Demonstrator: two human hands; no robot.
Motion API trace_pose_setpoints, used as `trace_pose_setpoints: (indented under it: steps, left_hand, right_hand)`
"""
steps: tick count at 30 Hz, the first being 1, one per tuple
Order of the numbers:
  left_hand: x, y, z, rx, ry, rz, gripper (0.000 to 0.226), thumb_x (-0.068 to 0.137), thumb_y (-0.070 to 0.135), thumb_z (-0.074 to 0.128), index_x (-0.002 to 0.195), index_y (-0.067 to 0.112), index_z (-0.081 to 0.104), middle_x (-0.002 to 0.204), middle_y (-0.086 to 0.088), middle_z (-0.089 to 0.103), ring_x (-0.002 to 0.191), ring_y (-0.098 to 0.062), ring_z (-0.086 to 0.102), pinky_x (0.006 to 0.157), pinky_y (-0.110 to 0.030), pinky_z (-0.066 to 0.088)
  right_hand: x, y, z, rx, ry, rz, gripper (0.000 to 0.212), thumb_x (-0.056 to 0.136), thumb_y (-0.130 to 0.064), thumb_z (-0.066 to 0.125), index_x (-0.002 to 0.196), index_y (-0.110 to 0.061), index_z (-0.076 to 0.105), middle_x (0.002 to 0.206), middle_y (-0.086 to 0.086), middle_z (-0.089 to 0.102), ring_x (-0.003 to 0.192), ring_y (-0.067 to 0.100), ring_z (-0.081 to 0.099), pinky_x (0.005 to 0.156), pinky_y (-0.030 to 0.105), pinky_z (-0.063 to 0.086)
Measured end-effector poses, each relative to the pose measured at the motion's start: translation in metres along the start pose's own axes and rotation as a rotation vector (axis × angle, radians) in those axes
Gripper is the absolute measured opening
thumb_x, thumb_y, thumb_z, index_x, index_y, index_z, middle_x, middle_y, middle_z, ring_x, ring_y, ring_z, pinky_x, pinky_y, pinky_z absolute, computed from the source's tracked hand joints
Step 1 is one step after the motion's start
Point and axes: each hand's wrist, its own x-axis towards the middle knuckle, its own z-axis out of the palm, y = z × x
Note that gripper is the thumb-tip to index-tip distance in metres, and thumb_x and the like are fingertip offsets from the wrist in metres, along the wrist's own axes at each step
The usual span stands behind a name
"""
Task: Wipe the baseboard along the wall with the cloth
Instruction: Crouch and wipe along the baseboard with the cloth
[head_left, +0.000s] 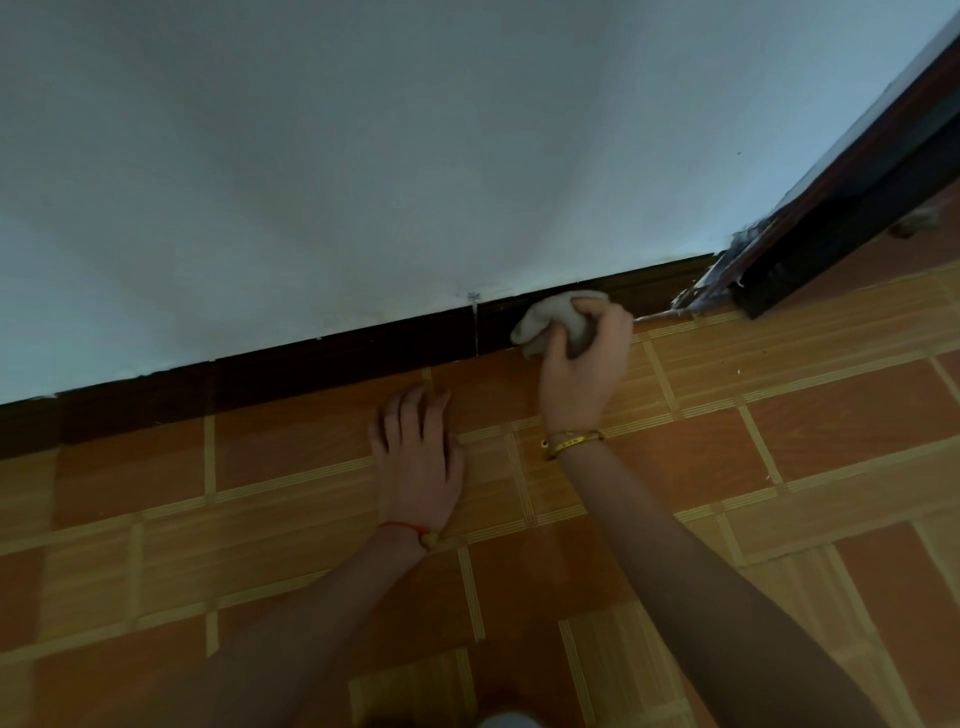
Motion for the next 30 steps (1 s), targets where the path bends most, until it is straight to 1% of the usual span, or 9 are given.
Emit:
trace_pose_setpoints:
  steps: [2,4,13,15,18,20,22,26,30]
  left_hand:
    - [-0.006,-0.015,-0.012,0.023,0.01,-0.011,0.049,0.094,0.028,0.04,0.139,0.013,0.051,0.144,-0.012,0.047,0.134,-0.035,0.04,0.114,-0.06,0.027]
    - [-0.012,-0.031,-0.024,0.046,0.008,-0.013,0.049,0.093,0.028,0.04,0.138,0.013,0.052,0.143,-0.012,0.048,0.132,-0.035,0.041,0.112,-0.06,0.029]
    - [-0.043,-0.08,-0.059,0.108,0.019,-0.15,0.047,0.088,0.028,0.041,0.133,0.016,0.046,0.137,-0.017,0.05,0.13,-0.037,0.039,0.112,-0.064,0.03]
    - [-0.05,-0.087,-0.064,0.086,-0.001,-0.179,0.047,0.087,0.028,0.039,0.133,0.017,0.045,0.138,-0.017,0.049,0.133,-0.038,0.039,0.112,-0.065,0.029]
    - [-0.059,-0.094,-0.071,0.079,-0.008,-0.208,0.046,0.088,0.029,0.039,0.132,0.019,0.044,0.14,-0.015,0.048,0.134,-0.036,0.039,0.112,-0.064,0.031]
    - [-0.065,-0.101,-0.075,0.081,-0.004,-0.221,0.047,0.088,0.029,0.039,0.133,0.019,0.043,0.14,-0.013,0.048,0.135,-0.035,0.039,0.114,-0.062,0.029]
    - [-0.07,-0.108,-0.076,0.093,-0.016,-0.216,0.049,0.089,0.029,0.037,0.136,0.018,0.045,0.141,-0.013,0.047,0.136,-0.034,0.038,0.117,-0.06,0.025]
    - [-0.072,-0.119,-0.076,0.102,-0.012,-0.23,0.049,0.089,0.027,0.037,0.136,0.015,0.049,0.139,-0.013,0.048,0.134,-0.034,0.039,0.116,-0.062,0.025]
    - [-0.071,-0.128,-0.072,0.083,-0.013,-0.272,0.05,0.092,0.029,0.036,0.137,0.014,0.049,0.142,-0.012,0.047,0.135,-0.033,0.04,0.116,-0.062,0.025]
  right_hand:
    - [0.004,-0.01,0.0,0.061,0.12,0.061,0.02,0.082,0.002,0.063,0.1,-0.002,0.057,0.103,0.01,0.055,0.088,0.002,0.049,0.077,0.002,0.038]
    - [-0.001,-0.02,0.005,0.108,0.137,0.07,0.02,0.081,0.005,0.062,0.1,0.0,0.057,0.102,0.012,0.055,0.09,0.004,0.049,0.078,0.002,0.038]
    - [-0.091,-0.077,0.063,0.21,-0.25,-0.144,0.019,0.077,0.008,0.064,0.091,-0.003,0.057,0.102,-0.002,0.046,0.088,0.013,0.053,0.073,0.017,0.044]
    - [-0.093,-0.077,0.064,0.2,-0.267,-0.173,0.019,0.077,0.007,0.064,0.092,-0.003,0.057,0.103,-0.002,0.046,0.088,0.008,0.05,0.074,0.012,0.042]
    - [-0.081,-0.069,0.054,0.186,-0.183,-0.1,0.019,0.078,0.006,0.063,0.094,-0.002,0.056,0.104,0.003,0.049,0.089,-0.003,0.047,0.076,0.006,0.04]
    - [-0.066,-0.058,0.045,0.144,-0.1,-0.017,0.021,0.079,0.006,0.063,0.097,-0.001,0.056,0.106,0.009,0.05,0.093,0.003,0.049,0.08,0.004,0.04]
    - [-0.054,-0.048,0.037,0.096,-0.062,-0.022,0.021,0.08,0.005,0.064,0.098,0.0,0.056,0.106,0.015,0.051,0.097,0.012,0.052,0.081,0.002,0.037]
    - [-0.059,-0.05,0.041,0.083,-0.089,-0.056,0.019,0.079,0.006,0.064,0.095,0.001,0.054,0.105,0.018,0.051,0.094,0.008,0.05,0.078,0.0,0.037]
    - [-0.091,-0.07,0.064,0.101,-0.207,-0.109,0.021,0.076,0.005,0.065,0.092,-0.003,0.054,0.102,0.007,0.049,0.087,0.005,0.049,0.072,0.002,0.037]
